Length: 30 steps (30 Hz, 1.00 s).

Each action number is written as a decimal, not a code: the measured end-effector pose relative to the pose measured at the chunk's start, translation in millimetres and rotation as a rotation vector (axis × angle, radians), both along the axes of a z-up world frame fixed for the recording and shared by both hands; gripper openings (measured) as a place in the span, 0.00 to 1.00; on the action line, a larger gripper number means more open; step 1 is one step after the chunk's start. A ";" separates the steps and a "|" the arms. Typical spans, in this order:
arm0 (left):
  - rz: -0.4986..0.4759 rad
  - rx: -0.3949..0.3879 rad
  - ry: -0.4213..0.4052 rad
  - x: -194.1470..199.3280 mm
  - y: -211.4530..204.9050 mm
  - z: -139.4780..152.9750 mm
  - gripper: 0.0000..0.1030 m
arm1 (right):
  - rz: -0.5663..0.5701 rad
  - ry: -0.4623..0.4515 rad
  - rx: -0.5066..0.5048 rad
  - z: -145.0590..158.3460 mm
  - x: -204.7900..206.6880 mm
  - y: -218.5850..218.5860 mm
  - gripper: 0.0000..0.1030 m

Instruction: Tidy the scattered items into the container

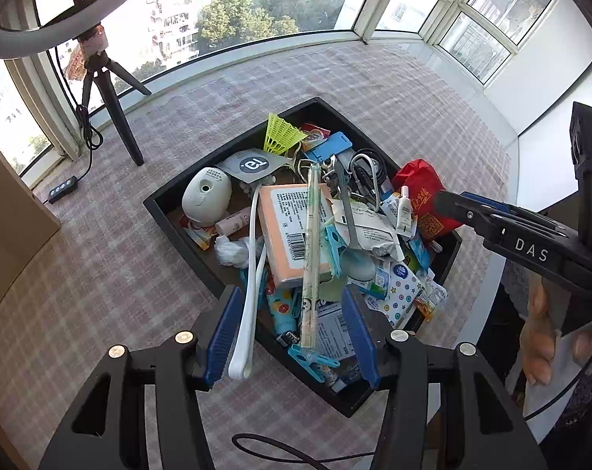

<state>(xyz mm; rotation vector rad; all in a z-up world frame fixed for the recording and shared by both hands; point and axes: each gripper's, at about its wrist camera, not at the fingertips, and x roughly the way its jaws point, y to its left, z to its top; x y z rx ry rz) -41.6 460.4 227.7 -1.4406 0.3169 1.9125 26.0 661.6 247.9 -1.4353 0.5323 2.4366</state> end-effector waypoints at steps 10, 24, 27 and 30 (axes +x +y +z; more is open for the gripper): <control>0.180 0.004 0.076 20.7 -83.1 14.5 0.53 | 0.157 0.013 0.016 7.0 4.3 -62.4 0.45; 0.457 -0.072 0.164 83.4 -211.8 6.8 0.70 | 0.396 0.020 0.056 -6.4 34.8 -179.7 0.47; 0.528 -0.088 0.168 97.8 -239.5 0.3 0.70 | 0.437 0.021 0.038 -11.1 45.2 -204.5 0.48; 0.592 -0.107 0.166 111.0 -262.9 -5.8 0.71 | 0.472 0.025 0.044 -15.1 55.5 -227.7 0.48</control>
